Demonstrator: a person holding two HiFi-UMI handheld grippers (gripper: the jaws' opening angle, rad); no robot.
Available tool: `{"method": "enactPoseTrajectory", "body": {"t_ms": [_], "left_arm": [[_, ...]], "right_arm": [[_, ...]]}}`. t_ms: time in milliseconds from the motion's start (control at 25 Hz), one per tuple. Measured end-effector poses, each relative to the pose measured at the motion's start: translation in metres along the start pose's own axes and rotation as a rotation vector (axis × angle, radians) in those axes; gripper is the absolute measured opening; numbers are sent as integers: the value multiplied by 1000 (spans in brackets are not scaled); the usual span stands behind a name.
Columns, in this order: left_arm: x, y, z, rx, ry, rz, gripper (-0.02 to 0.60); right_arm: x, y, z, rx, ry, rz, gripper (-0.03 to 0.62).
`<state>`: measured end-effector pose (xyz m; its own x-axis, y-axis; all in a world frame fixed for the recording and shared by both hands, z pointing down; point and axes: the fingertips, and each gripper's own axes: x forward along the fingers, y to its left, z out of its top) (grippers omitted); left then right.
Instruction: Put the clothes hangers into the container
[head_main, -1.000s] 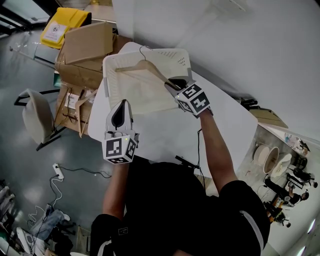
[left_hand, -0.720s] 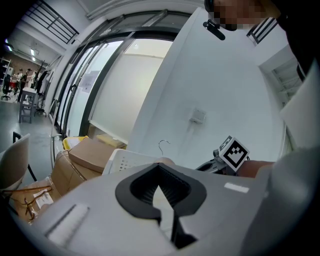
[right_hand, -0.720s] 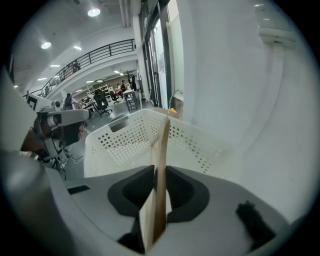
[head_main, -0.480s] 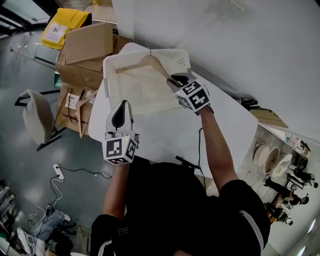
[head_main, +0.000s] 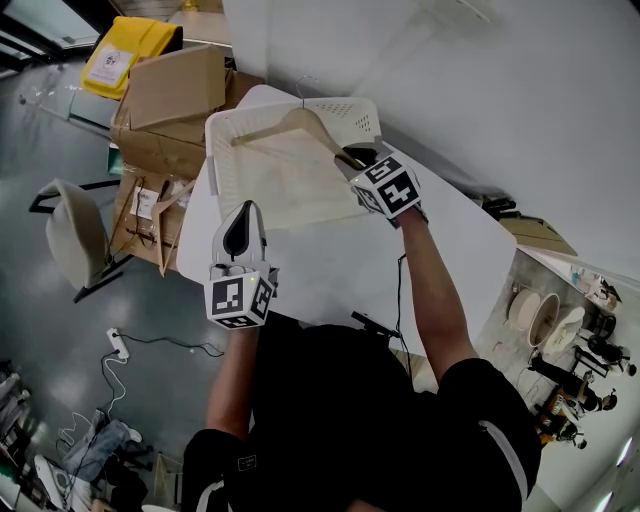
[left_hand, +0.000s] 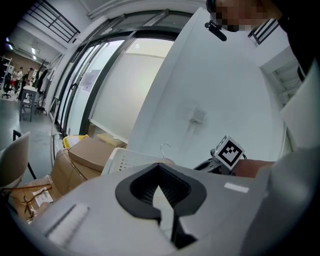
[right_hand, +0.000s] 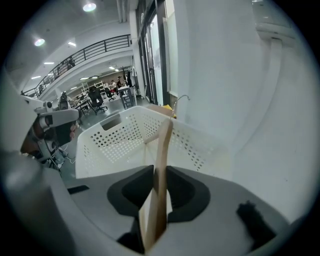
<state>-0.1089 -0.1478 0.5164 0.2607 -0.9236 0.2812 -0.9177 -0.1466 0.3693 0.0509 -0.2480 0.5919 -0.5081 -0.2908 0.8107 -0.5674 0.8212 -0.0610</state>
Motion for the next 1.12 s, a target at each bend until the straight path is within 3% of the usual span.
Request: {"method": "enactPoseTrajectory", "body": {"t_ms": [1120], "left_arm": [[-4, 2, 0, -4, -1, 4, 5]], "right_arm": [[6, -9, -5, 79, 92, -21, 94]]}}
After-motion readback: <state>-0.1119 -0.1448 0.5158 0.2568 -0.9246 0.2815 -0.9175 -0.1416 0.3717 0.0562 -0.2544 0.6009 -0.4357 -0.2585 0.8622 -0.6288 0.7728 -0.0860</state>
